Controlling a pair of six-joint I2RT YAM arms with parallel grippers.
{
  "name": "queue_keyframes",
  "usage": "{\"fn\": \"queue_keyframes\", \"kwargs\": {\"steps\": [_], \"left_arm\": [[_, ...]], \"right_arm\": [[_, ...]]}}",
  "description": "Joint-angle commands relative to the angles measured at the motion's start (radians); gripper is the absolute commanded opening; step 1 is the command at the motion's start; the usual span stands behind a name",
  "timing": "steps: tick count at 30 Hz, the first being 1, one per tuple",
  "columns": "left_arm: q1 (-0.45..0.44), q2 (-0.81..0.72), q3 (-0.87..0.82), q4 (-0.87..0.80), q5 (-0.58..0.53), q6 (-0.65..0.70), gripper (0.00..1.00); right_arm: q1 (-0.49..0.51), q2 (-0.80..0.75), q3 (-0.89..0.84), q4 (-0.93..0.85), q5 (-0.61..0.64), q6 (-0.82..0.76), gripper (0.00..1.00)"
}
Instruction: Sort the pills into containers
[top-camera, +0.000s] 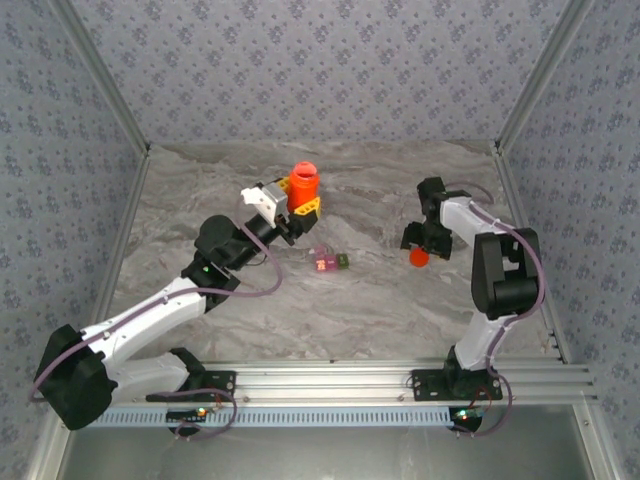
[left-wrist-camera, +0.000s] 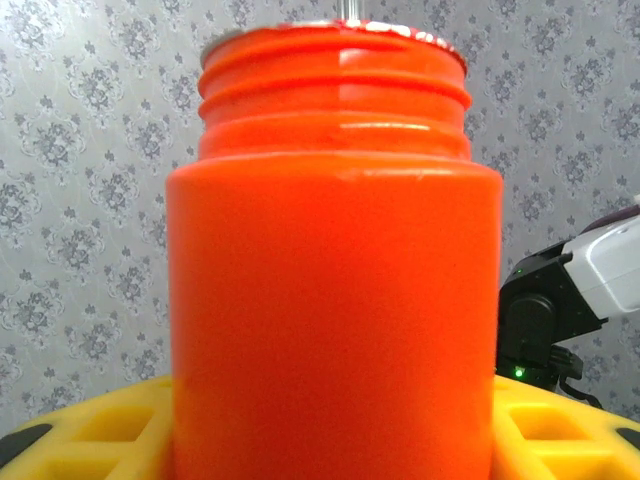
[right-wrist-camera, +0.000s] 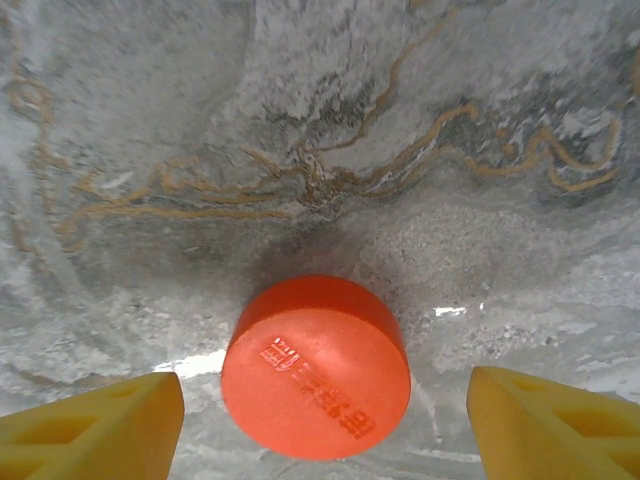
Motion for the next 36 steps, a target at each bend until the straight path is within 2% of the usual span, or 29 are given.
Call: {"fn": "queue_keyframes", "kwargs": {"steps": [1,7,18,23,32,36], "left_arm": [[0.004,-0.023,0.017,0.013,0.016,-0.018,0.00],[0.003,-0.019,0.011,0.011,0.015,-0.022,0.00],[0.004,0.002,0.018,0.014,0.024,-0.030,0.00],[0.002,0.006,0.017,0.011,0.029,-0.035,0.00],[-0.005,0.022,0.021,0.010,0.033,-0.039,0.00],[-0.010,0.032,0.023,0.010,0.035,-0.039,0.00]], "right_arm": [[0.005,0.032,-0.026,0.007,0.005,-0.013,0.76],[0.016,0.055,-0.040,0.023,0.008,-0.017,0.72],[0.018,0.048,-0.009,0.011,0.016,-0.023,0.73],[0.018,0.048,-0.007,0.020,0.015,-0.022,0.68],[0.020,0.017,-0.002,0.019,0.010,-0.022,0.68],[0.019,0.008,0.001,0.021,0.005,-0.022,0.58]]}}
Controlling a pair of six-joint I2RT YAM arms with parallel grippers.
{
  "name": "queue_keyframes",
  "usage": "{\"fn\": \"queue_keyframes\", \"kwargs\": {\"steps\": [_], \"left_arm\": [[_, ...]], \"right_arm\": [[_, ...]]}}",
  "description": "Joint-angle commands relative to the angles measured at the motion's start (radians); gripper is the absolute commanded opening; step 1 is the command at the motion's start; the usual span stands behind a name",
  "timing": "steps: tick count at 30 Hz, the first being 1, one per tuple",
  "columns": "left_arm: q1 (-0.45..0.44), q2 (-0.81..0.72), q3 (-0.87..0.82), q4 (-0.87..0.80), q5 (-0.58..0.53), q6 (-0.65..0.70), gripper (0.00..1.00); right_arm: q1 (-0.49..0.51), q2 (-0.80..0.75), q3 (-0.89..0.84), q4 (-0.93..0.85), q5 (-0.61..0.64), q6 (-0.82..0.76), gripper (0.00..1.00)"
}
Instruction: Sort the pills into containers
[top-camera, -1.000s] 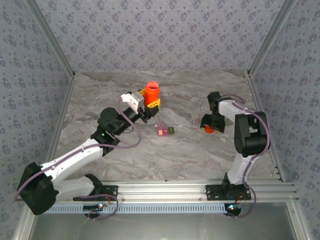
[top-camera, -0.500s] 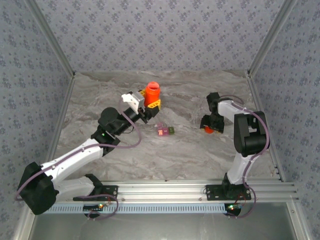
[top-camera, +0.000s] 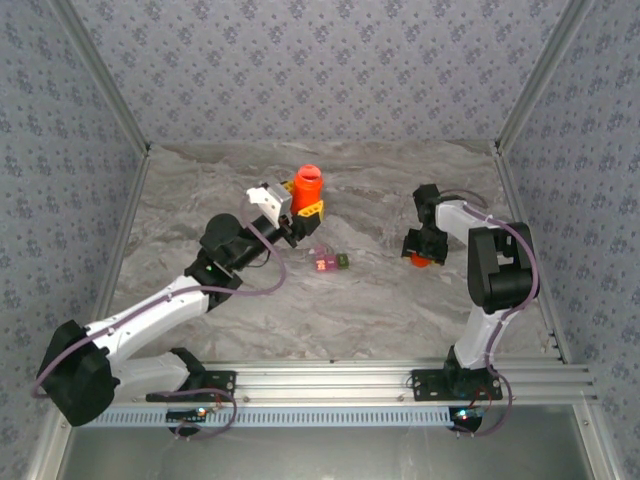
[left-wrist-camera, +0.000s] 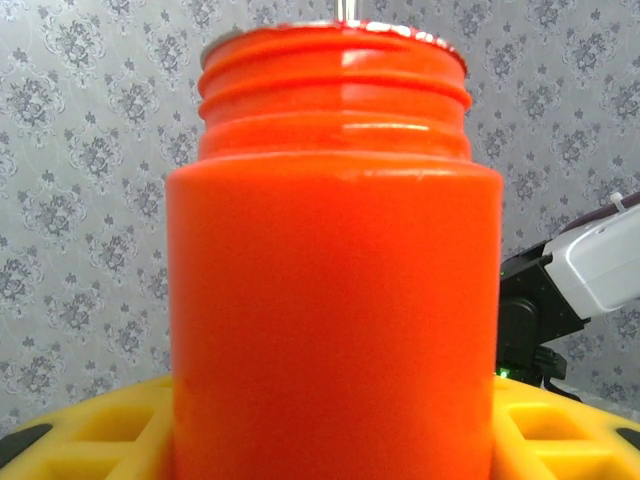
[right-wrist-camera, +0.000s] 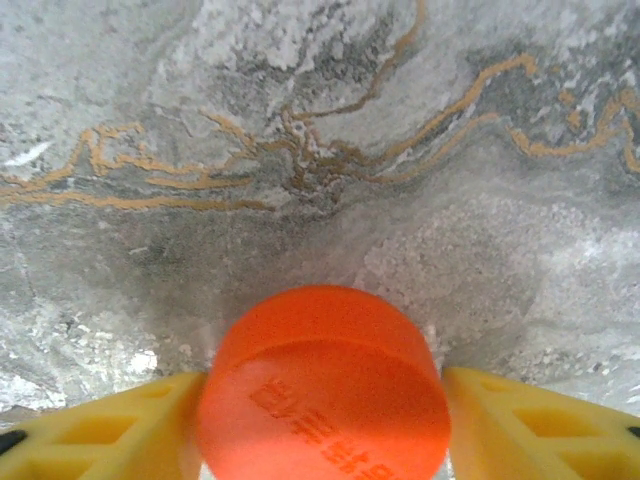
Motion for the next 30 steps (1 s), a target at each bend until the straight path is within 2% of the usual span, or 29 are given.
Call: {"fn": "queue_keyframes", "kwargs": {"steps": [1,6,10,15,18,23,30], "left_arm": [[-0.010,0.006,0.024,0.032,0.024,-0.014,0.00],[-0.013,0.014,0.023,0.019,0.053,-0.011,0.00],[-0.019,0.016,-0.003,0.024,0.096,0.020,0.00],[-0.045,0.026,-0.072,0.072,0.100,0.089,0.00],[-0.060,0.039,-0.111,0.107,0.077,0.123,0.00],[-0.061,0.073,-0.168,0.179,0.052,0.168,0.00],[-0.061,0.105,-0.167,0.157,0.073,0.186,0.00]], "right_arm": [[0.007,-0.033,0.029,-0.010,-0.003,-0.009,0.54],[0.009,-0.073,0.023,-0.011,-0.001,-0.010,0.40],[0.031,-0.196,0.028,-0.031,-0.020,-0.014,0.38],[0.115,-0.372,0.189,-0.144,-0.080,0.013,0.37],[0.184,-0.423,0.324,-0.224,-0.117,0.002,0.38],[0.283,-0.414,0.543,-0.359,-0.174,-0.040,0.37],[0.351,-0.342,0.731,-0.515,-0.366,-0.149,0.37]]}}
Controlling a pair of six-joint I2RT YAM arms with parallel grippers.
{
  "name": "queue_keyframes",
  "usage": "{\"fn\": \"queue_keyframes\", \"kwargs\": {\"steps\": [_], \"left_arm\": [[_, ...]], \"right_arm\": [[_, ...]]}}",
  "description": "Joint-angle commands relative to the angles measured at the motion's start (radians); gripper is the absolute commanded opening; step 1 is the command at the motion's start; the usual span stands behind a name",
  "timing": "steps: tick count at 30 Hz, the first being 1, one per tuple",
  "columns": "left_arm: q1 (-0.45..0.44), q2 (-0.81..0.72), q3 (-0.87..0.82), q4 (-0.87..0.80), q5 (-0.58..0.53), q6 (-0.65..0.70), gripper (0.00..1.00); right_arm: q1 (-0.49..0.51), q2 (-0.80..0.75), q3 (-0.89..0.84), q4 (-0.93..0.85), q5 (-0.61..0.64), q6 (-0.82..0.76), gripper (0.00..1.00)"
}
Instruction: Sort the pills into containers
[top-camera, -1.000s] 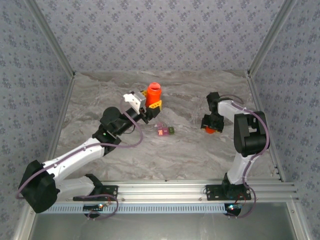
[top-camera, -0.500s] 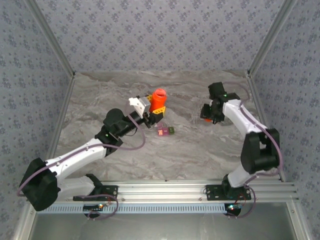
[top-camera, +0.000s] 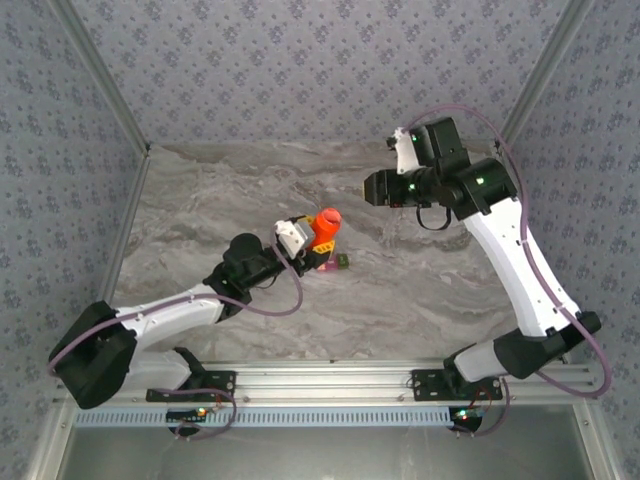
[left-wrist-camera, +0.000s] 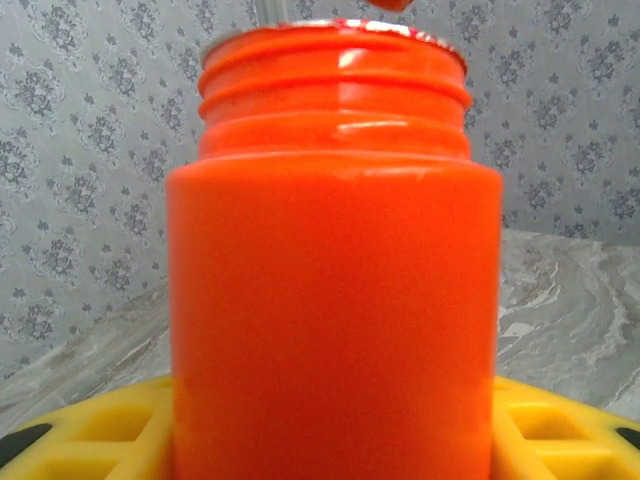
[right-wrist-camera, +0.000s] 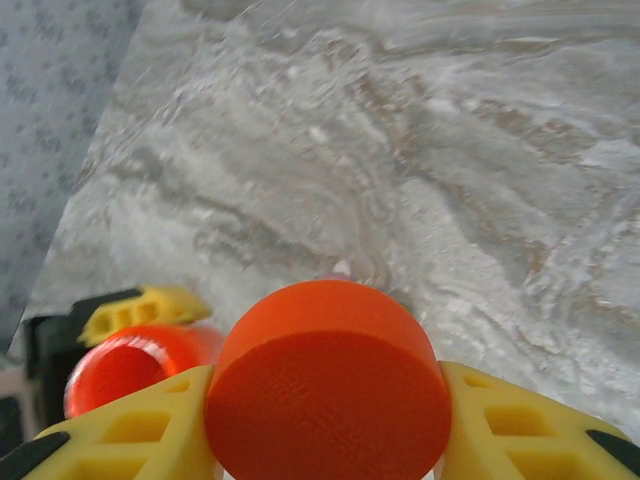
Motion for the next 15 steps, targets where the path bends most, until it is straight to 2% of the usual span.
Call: {"fn": "queue_keyframes", "kwargs": {"steps": [1,6,15], "left_arm": [[-0.005,0.006,0.016,0.061,0.018,0.023,0.00],[-0.005,0.035,0.026,0.049,0.039,0.046,0.00],[-0.007,0.077,0.038,0.049,0.076,0.063,0.00]], "right_arm": [[0.027,0.060,0.082,-0.170,-0.107,-0.097,0.37],[0.054,0.131,0.146,-0.274,-0.118,-0.180,0.37],[0.080,0.201,0.200,-0.330,-0.177,-0.260,0.36]]}}
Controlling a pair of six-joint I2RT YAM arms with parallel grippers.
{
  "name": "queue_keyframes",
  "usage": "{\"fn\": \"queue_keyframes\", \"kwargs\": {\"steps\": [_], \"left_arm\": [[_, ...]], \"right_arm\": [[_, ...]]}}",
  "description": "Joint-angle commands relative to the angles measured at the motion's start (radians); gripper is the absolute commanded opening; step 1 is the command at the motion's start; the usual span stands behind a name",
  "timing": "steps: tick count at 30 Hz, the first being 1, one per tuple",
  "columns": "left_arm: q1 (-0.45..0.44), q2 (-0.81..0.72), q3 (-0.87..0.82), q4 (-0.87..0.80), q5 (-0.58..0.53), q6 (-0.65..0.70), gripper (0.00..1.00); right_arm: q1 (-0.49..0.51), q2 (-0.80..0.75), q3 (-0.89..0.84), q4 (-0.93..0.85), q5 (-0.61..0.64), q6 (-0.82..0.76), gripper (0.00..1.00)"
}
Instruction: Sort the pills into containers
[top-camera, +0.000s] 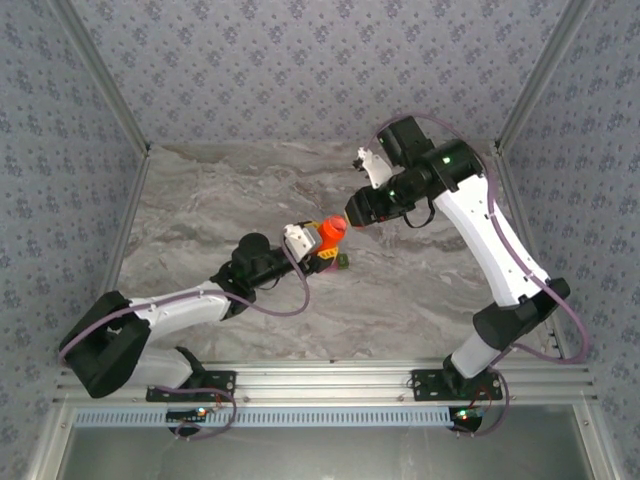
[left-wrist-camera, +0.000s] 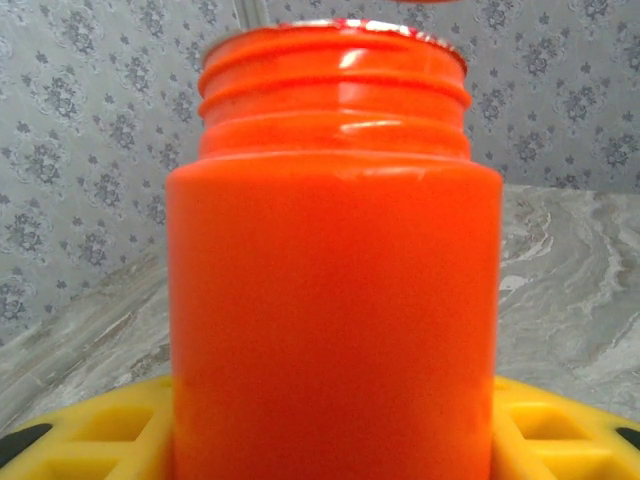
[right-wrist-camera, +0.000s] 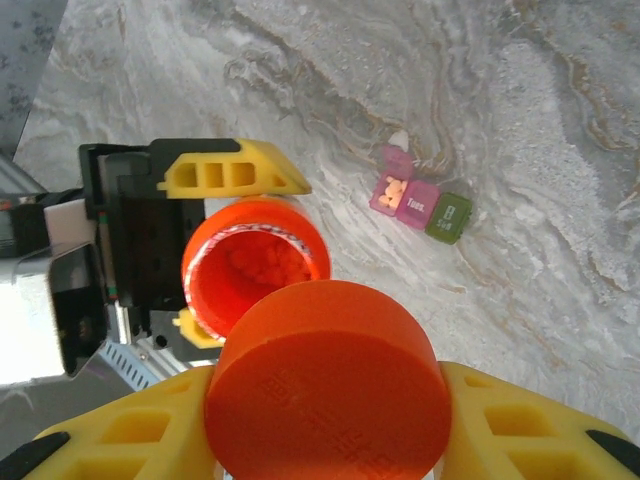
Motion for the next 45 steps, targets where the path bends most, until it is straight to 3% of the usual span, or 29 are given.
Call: {"fn": "queue_keyframes", "kwargs": {"steps": [1,26,35,45], "left_arm": [[-0.006,0.003,0.039,0.046,0.043,0.017,0.00],[-0.022,0.005,0.063,0.015,0.048,0.042,0.00],[-0.022,0.000,0.068,0.009,0.041,0.051,0.00],[-0.025,-0.018,0.068,0.005,0.049,0.046,0.00]], "right_arm": [[0.021,0.033,0.050,-0.061,-0.037,-0.058,0.36],[0.088,0.087,0.032,-0.057,-0.023,-0.060,0.35],[0.069,0.006,-0.076,-0.013,-0.020,-0.032,0.35],[0.026,0.017,-0.113,0.049,-0.081,-0.010,0.35]]}}
